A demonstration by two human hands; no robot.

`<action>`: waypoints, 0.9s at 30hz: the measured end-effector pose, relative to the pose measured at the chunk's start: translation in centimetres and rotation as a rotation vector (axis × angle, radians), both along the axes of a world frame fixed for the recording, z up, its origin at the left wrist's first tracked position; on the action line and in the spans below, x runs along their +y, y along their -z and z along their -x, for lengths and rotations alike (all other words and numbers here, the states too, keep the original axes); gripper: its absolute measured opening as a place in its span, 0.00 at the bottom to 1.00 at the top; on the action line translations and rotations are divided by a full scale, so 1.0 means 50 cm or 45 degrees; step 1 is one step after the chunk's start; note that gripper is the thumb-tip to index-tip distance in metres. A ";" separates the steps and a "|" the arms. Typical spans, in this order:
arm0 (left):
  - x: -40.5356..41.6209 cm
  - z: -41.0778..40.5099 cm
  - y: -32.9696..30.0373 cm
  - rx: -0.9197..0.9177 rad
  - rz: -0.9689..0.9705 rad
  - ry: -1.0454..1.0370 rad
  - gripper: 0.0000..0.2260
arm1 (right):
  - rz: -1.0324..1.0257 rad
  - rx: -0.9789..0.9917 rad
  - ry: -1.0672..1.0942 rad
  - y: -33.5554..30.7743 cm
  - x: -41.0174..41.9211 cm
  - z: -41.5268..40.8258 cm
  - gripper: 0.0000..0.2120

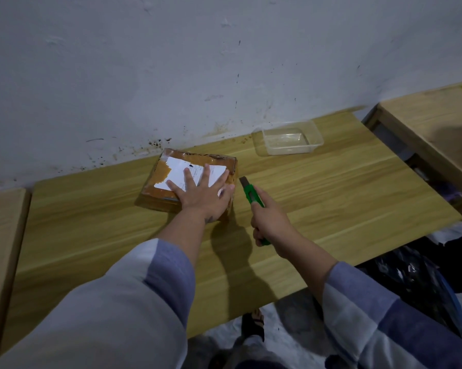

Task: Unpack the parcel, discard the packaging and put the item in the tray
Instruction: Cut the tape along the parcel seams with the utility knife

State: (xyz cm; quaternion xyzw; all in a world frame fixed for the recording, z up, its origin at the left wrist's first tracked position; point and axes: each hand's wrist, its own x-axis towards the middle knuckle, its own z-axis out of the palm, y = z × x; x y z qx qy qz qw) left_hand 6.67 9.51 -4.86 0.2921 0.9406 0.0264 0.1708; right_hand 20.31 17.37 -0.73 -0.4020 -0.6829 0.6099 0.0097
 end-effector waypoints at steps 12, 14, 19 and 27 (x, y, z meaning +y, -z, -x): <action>-0.012 -0.022 0.010 0.054 0.015 -0.064 0.32 | 0.052 0.020 -0.035 0.013 -0.012 0.019 0.23; -0.011 -0.022 0.011 0.054 0.020 -0.063 0.32 | 0.030 0.022 -0.050 0.017 -0.015 0.019 0.23; -0.013 -0.021 0.012 0.050 0.025 -0.054 0.31 | -0.048 0.032 -0.060 0.019 -0.019 0.022 0.23; -0.017 -0.018 0.015 0.069 0.037 -0.038 0.30 | -0.083 0.037 -0.077 0.015 -0.023 0.022 0.23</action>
